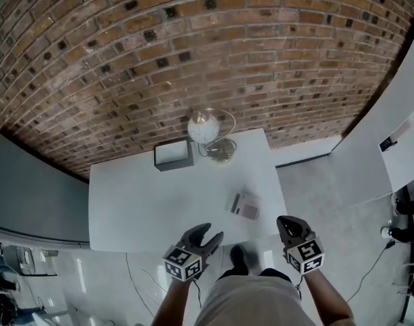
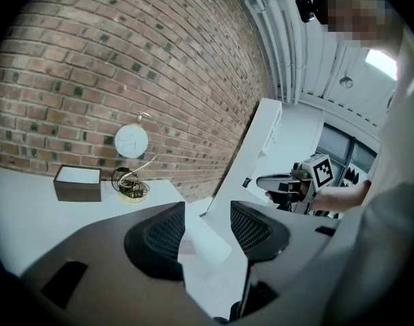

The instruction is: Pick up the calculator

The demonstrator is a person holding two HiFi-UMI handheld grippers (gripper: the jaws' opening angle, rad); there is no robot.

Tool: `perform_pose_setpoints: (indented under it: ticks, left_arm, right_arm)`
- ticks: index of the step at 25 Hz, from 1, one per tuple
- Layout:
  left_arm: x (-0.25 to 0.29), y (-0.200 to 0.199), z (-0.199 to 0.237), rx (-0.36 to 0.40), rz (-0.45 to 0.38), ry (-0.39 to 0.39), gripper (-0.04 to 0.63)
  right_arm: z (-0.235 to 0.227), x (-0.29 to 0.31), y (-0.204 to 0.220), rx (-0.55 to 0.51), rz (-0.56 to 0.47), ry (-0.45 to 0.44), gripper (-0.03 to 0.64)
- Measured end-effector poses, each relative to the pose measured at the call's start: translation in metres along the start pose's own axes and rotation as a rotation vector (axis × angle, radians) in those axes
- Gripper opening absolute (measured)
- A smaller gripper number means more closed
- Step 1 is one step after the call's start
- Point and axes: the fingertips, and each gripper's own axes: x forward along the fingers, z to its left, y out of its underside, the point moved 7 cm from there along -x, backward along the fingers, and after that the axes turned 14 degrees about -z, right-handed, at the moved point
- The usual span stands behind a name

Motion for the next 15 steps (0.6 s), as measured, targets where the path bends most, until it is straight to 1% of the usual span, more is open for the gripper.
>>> perform_pose_setpoints:
  ticks: [4, 6, 12, 15]
  left_arm:
    - [0.019, 0.005, 0.021, -0.008, 0.048, 0.048, 0.227]
    - [0.027, 0.009, 0.030, -0.017, 0.071, 0.064, 0.227]
    - [0.056, 0.025, 0.055, -0.045, 0.118, 0.092, 0.227]
    - [0.072, 0.034, 0.063, -0.050, 0.139, 0.101, 0.224]
  right_arm:
    - [-0.001, 0.015, 0.006, 0.011, 0.048, 0.025, 0.011]
    - [-0.003, 0.022, 0.011, 0.020, 0.050, 0.038, 0.011]
    - [-0.011, 0.041, 0.028, 0.032, 0.071, 0.047, 0.012]
    - [-0.016, 0.047, 0.039, 0.048, 0.106, 0.047, 0.011]
